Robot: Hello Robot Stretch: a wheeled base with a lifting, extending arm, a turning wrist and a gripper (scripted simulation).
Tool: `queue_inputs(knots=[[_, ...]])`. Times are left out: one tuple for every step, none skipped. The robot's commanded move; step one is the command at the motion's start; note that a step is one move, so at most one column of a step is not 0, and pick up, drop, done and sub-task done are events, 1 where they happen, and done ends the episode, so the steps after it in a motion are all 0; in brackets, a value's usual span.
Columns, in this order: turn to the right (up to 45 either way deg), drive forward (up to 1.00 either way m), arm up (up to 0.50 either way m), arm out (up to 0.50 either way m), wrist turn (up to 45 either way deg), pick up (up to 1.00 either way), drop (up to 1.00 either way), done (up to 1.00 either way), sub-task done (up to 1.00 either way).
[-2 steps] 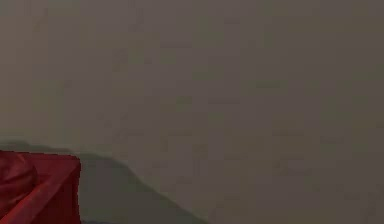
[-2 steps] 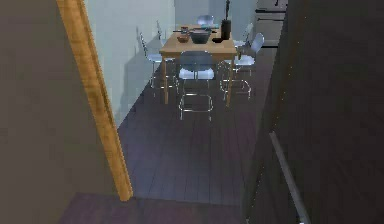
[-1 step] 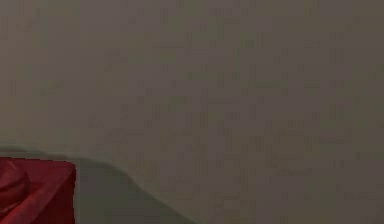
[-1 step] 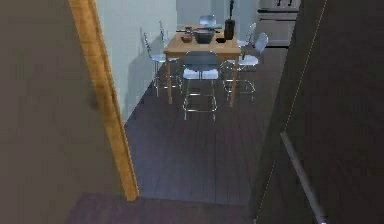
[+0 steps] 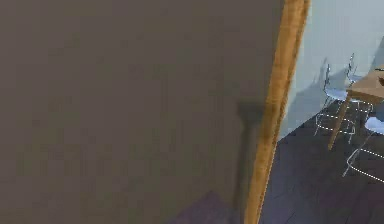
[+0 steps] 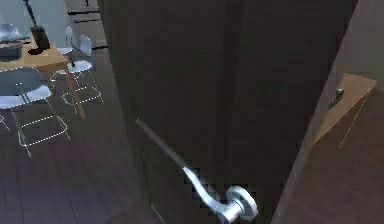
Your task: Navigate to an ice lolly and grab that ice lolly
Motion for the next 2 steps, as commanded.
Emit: queue_inputs(knots=[[45.0,0.00,0.00,0.00,0.0,0.00,0.00,0.00,0.00],[3.0,0.00,0.00,0.00,0.0,0.00,0.00,0.00,0.00]])
